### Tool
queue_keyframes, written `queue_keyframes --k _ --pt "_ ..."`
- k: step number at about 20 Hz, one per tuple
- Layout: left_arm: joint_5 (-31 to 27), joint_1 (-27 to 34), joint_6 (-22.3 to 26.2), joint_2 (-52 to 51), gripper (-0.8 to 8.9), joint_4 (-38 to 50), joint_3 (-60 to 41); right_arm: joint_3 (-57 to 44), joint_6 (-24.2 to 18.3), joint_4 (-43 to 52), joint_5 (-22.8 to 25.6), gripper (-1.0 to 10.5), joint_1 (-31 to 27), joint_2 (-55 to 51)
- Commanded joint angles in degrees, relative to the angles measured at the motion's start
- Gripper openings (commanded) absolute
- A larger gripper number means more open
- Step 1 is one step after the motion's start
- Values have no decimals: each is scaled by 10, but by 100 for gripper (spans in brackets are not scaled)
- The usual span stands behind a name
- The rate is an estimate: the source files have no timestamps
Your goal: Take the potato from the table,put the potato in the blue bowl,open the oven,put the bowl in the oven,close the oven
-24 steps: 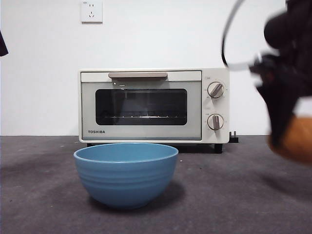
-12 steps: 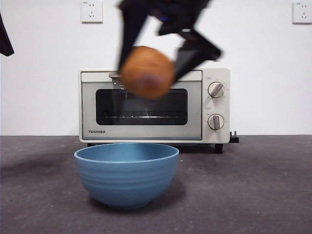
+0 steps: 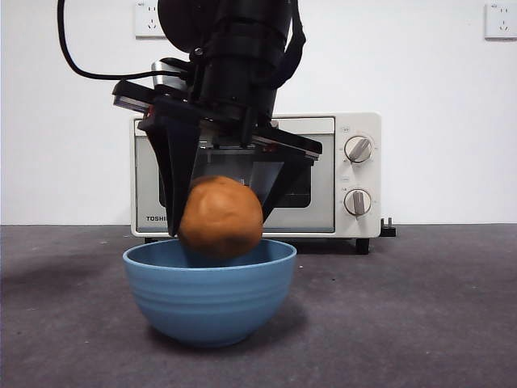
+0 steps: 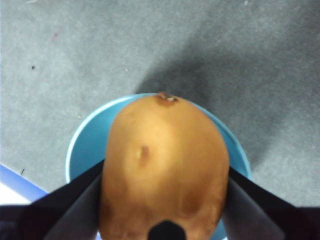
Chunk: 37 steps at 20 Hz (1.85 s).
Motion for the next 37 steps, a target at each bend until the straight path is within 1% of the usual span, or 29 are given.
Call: queue_keyframes --k 1,2,4,5,6,7,11,15,17,20,21,23,24,25,26,27,29,31,34,36,37 --pt "-2 -1 11 1 -4 -3 1 1 -2 -2 2 14 3 10" --pt "-2 -1 11 1 -4 -5 1 0 -2 -2 1 78 3 10" --pt "-2 -1 13 1 -4 -13 1 -2 -2 -13 1 335 3 11" --pt "-2 -1 13 1 -4 -16 1 -2 -2 -21 3 447 7 11" --pt "-2 -1 13 1 -4 -16 1 -2 -2 -24 2 531 9 11" --pt "-2 -1 13 1 -4 -16 1 -2 -2 -24 1 573 11 11" --pt "-2 -1 13 1 -4 -15 1 -2 -2 -18 2 572 19 11" --pt "-2 -1 13 1 -4 -16 1 14 -9 -23 2 567 25 0" --pt "-2 -1 13 1 -4 -15 1 36 -20 -25 7 566 25 -27" --pt "-2 -1 19 1 -4 -16 1 80 -34 -77 51 559 24 -77" --pt "-2 -1 27 1 -5 -16 1 92 -35 -99 63 520 24 -93" --pt "0 -1 37 1 -5 -11 1 104 -41 -132 104 315 24 -139" --pt "8 -1 39 1 -4 2 1 105 -43 -140 135 140 24 -169" --pt "28 -1 40 1 -5 18 1 105 -43 -145 168 16 24 -192" --pt "58 -1 40 1 -5 40 2 105 -43 -152 208 -14 19 -220" --pt "83 -1 37 2 -5 61 2 104 -41 -158 229 -12 12 -240" --pt "122 -2 15 13 -5 112 8 103 -34 -174 239 -12 -19 -283" --pt "143 -2 3 36 -5 135 27 98 -47 -178 238 -12 -60 -310" --pt "190 -5 -7 102 -5 134 89 81 -68 -178 225 -12 -131 -352" --pt "207 -13 -7 154 -5 135 137 46 -84 -169 217 -12 -178 -381" --pt "214 -21 -7 180 -5 135 162 21 -91 -160 201 -12 -205 -395"
